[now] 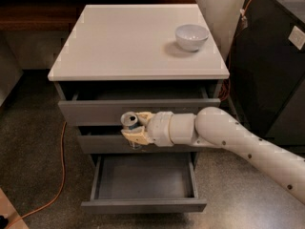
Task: Place redbull can into bottom drawer
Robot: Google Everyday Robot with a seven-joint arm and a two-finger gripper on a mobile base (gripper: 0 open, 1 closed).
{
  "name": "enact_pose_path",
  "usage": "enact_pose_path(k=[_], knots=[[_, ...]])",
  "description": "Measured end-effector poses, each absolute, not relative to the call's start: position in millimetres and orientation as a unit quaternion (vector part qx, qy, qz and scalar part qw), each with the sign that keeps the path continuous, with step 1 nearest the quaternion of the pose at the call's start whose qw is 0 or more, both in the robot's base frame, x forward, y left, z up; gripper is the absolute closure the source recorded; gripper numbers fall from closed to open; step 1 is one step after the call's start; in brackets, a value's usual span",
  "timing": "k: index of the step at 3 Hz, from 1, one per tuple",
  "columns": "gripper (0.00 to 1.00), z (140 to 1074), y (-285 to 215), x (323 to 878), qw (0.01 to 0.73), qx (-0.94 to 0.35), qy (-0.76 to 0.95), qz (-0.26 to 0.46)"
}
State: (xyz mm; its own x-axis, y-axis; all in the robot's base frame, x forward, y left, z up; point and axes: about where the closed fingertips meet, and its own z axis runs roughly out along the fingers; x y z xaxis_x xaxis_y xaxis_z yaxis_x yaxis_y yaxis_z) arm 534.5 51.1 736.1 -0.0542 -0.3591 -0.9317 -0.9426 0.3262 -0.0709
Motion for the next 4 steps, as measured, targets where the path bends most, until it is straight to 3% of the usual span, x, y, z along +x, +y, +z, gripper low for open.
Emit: enact_pose_path(k=[2,4], knots=[[1.0,654.7,29.3,539.8,0.497,-0.494,0.661,0.267],[1.0,627.2,29.0,547.2,0.454,-0.501,0.69,0.258]])
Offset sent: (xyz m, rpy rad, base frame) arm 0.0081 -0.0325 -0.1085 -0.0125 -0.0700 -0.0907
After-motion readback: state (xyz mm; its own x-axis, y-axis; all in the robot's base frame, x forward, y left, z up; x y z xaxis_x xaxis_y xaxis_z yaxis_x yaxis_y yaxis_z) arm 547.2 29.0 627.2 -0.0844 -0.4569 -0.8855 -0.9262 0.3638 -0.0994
